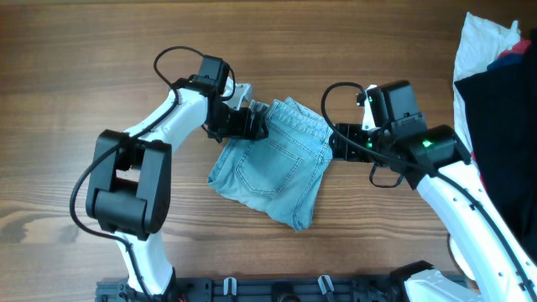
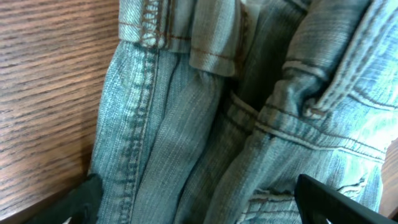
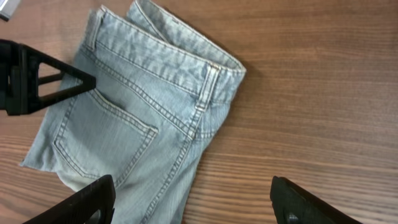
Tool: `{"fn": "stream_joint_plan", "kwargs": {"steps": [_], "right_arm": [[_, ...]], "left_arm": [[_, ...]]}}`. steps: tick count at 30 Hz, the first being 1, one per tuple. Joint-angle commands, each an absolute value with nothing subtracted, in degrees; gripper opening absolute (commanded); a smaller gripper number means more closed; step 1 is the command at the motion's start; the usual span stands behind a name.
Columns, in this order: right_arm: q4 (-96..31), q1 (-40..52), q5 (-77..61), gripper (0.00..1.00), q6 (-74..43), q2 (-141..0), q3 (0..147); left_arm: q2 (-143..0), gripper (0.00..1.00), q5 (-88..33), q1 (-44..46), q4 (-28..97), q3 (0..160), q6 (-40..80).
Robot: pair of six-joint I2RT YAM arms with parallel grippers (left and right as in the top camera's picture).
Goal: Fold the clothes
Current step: 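Drag the folded shorts to the table's left side with the left gripper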
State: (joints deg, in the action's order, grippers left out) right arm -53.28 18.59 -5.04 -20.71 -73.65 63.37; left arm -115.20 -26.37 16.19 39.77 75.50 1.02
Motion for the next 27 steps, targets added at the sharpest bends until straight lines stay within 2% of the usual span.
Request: {"fn": "stream_joint_plan", "kwargs": {"steps": [1, 2, 3, 6, 10, 13, 20, 23, 27], "right_arm": [[-53.4, 18.3, -4.3, 0.81, -21.2, -73.7, 63.6], [-53.4, 18.3, -4.3, 0.81, -21.2, -73.7, 63.6], [-53.4, 18.3, -4.3, 0.81, -21.2, -73.7, 63.6], [-53.5, 18.3, -4.3, 0.81, -21.2, -73.7, 63.6], [-53.8, 18.3, -4.3, 0.81, -21.1, -73.7, 63.6], [-54.3, 18.3, -4.3, 0.81, -21.0, -73.7, 63.6], [-54.5, 18.3, -4.3, 0.81, -21.1, -73.7, 63.6], [-54.7, 18.3, -4.3, 0.81, -21.0, -73.7, 63.6], [-54.9, 18.3, -4.3, 0.81, -21.1, -73.7, 63.6]], "left_arm": [[-119.1, 0.69, -27.6, 16.6, 42.6, 75.2, -0.9], [-119.1, 0.42, -27.6, 16.8, 43.8, 75.2, -0.9], [-119.1, 0.25, -27.6, 17.3, 45.1, 75.2, -0.9], [-119.1, 0.04, -27.6, 18.4, 47.7, 75.2, -1.3], [-118.6, 0.04, -27.0, 19.2, 50.2, 75.2, -1.3], [-116.3, 0.04, -23.3, 15.9, 50.7, 75.2, 0.6], [-110.5, 0.04, 2.9, -1.8, 49.0, 75.3, 3.3], [-110.5, 0.04, 3.5, -11.3, 43.0, 75.3, 3.5], [-110.5, 0.04, 3.3, -18.1, 36.0, 75.4, 3.9]]}}
